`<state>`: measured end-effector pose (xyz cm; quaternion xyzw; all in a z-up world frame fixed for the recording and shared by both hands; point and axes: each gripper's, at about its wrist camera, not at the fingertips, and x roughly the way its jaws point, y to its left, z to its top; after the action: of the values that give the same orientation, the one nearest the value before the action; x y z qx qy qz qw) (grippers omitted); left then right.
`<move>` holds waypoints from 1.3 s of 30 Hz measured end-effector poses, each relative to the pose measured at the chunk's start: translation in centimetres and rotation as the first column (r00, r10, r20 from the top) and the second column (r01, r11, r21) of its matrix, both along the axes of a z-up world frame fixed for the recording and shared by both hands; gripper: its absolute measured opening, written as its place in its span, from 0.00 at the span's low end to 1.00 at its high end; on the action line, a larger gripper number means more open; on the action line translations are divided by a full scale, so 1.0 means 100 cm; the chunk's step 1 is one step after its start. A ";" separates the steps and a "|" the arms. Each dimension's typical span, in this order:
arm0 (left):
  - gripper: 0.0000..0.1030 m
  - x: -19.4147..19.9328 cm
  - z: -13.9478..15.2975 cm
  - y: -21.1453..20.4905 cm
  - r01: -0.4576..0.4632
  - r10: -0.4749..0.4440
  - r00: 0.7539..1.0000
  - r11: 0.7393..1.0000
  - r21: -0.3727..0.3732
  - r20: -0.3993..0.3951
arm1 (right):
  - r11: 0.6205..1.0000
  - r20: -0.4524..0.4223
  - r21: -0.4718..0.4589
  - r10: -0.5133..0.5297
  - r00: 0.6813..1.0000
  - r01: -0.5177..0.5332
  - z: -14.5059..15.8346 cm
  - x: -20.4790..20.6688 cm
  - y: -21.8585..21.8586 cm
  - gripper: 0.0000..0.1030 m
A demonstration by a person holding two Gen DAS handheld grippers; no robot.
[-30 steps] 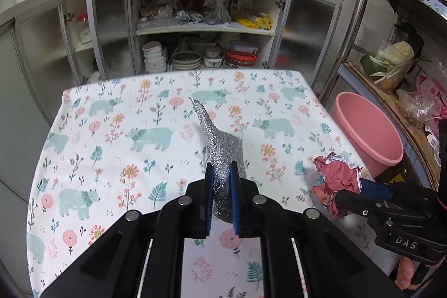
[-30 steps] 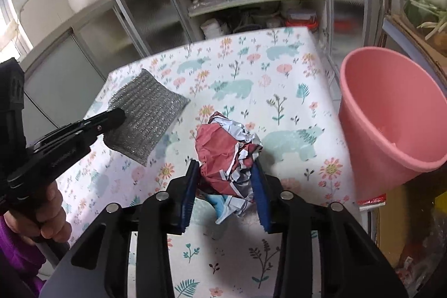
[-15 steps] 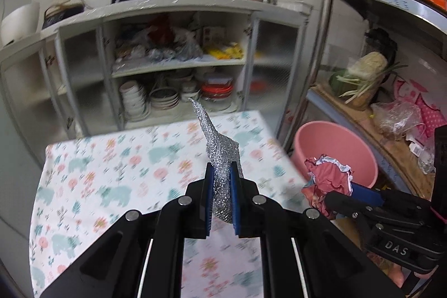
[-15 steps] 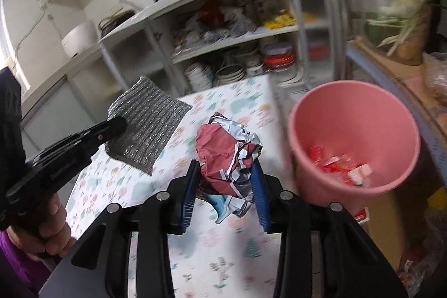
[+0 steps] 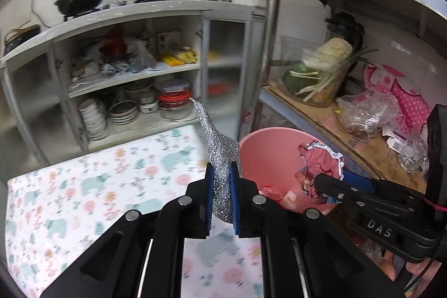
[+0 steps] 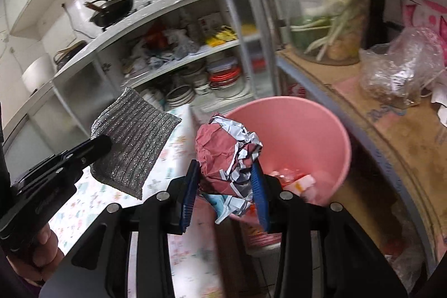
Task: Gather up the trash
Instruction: 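Lift and carry the steel wool pad and red paper over the pink bucket, then open both grippers to drop the pad and paper into the bucket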
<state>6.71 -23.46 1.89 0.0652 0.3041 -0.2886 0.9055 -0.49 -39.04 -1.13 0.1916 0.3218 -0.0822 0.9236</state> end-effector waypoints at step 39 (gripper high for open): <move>0.26 0.050 -0.069 -0.085 0.125 -0.123 0.974 0.992 -0.004 -0.188 | 0.992 -0.155 -0.085 -0.107 0.982 0.094 -0.044 0.047 -0.040 0.46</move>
<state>11.67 -31.92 -5.01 0.0602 0.3845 -0.3482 0.8528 4.21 -43.03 -5.49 0.1645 0.3808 -0.1561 0.8964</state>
